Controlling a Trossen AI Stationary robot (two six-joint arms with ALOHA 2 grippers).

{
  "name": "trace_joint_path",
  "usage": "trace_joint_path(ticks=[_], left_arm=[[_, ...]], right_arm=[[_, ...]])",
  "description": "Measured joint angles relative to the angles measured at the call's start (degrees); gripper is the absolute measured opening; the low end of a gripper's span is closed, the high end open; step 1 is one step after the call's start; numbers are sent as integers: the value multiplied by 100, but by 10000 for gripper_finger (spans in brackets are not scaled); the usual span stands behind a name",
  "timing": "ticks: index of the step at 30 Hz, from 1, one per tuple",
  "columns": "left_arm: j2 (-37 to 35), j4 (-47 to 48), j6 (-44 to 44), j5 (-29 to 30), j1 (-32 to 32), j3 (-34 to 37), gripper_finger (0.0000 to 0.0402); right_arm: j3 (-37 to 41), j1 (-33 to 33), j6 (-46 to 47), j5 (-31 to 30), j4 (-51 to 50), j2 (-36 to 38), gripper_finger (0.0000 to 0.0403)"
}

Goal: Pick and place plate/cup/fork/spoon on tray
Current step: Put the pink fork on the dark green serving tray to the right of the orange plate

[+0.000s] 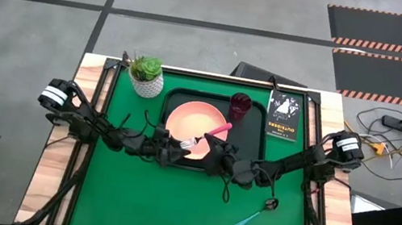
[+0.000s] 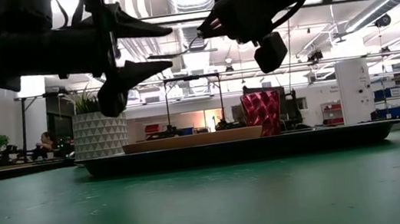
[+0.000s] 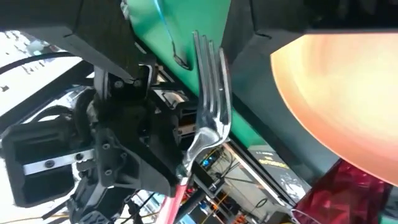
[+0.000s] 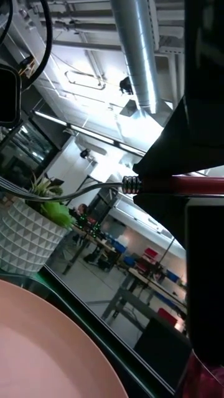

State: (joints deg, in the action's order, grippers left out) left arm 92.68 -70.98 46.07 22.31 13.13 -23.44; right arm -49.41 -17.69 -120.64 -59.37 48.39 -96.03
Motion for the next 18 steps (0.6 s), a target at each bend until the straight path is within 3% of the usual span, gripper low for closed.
trace_joint_path(ticks=[11,18], left_arm=[[0,140,-192,60,0,7,18],[0,138,-280,96,0,9,3]], right_arm=[[0,-17,-203,281,24,2,22],[0,-17,-155,290,6,-2,40]])
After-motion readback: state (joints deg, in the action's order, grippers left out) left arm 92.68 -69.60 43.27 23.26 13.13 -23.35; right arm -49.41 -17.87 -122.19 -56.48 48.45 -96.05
